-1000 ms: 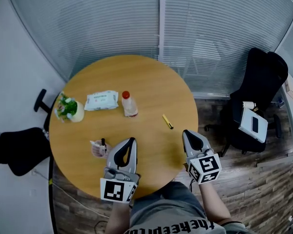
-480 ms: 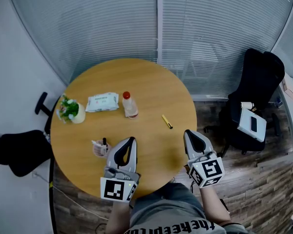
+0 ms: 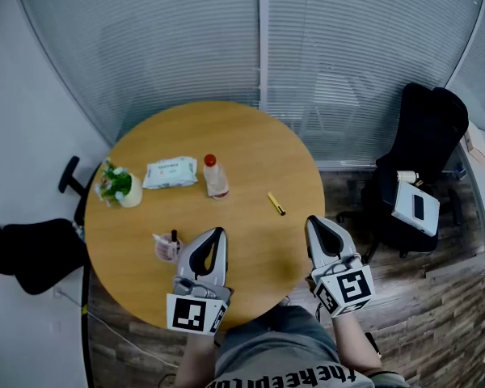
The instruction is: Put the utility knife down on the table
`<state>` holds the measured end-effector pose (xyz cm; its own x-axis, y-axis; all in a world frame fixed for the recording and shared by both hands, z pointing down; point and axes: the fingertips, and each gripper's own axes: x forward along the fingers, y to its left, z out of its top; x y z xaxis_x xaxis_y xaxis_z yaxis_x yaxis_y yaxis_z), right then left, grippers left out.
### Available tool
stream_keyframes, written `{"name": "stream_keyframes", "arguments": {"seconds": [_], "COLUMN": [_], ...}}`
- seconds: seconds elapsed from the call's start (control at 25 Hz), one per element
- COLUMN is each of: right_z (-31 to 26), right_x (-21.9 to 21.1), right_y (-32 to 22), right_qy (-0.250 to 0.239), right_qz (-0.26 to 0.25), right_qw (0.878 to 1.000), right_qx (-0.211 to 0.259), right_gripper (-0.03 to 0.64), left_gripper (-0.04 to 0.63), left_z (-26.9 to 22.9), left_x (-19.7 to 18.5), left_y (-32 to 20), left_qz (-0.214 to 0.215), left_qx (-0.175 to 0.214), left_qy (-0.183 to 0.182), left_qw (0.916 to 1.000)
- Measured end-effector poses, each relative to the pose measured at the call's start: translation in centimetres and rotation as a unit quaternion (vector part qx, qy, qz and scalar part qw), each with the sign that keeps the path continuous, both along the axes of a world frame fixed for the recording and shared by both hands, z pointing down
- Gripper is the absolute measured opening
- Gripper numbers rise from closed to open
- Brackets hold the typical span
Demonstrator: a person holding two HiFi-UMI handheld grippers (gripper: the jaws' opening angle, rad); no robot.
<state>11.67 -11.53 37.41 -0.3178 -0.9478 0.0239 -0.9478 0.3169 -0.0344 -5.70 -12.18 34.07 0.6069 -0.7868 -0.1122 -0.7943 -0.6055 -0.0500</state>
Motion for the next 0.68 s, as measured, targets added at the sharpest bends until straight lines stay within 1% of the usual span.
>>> {"name": "stream_keyframes", "arguments": {"seconds": [0.68], "right_z": [-0.42], "right_x": [0.16], "right_y": [-0.05], "right_qy": [0.000], "right_qz": [0.014], "right_qw": [1.000], "right_qx": [0.006], "right_gripper": [0.002], "left_gripper": [0.012], "left_z": [0.09], "left_x": [0.22], "left_y": [-0.79], "left_qz": [0.014], "left_qx": [-0.004], "left_qy": [0.012], "left_qw": [0.9998]}}
